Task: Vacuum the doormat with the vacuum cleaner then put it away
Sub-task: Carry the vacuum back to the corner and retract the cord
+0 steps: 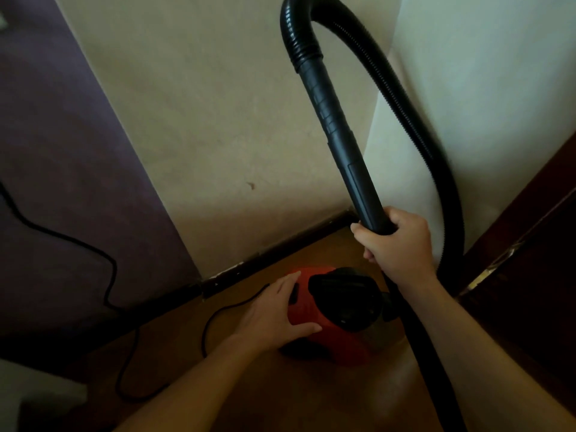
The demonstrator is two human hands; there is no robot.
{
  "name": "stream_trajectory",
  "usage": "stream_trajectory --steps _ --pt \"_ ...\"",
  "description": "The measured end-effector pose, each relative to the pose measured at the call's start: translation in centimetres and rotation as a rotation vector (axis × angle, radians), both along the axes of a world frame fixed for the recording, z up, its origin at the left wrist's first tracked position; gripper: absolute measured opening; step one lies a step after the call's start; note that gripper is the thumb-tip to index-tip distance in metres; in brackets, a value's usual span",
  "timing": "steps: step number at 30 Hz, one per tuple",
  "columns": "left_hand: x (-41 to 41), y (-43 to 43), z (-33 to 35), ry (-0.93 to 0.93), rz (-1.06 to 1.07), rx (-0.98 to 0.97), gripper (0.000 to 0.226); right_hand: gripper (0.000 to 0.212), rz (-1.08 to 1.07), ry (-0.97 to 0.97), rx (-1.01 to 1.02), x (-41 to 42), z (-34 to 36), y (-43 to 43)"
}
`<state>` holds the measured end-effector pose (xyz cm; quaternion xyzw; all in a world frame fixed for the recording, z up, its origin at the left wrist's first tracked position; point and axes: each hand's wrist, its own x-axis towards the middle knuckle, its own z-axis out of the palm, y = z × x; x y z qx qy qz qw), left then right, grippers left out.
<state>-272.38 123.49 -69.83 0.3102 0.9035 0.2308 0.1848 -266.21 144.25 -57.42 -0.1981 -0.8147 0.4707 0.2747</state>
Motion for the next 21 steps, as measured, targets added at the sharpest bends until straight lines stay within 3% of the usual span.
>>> stream_trajectory --steps 12,21 --pt "-0.6 -3.1 9.8 0.097 -0.048 0.168 0.086 0.012 -0.095 0.219 -0.287 -1.8 6.1 -4.1" --pt "-1.7 -7.7 11.6 0.114 0.013 0.200 0.075 0.014 -0.122 0.420 -0.409 -5.2 10.2 -6.4"
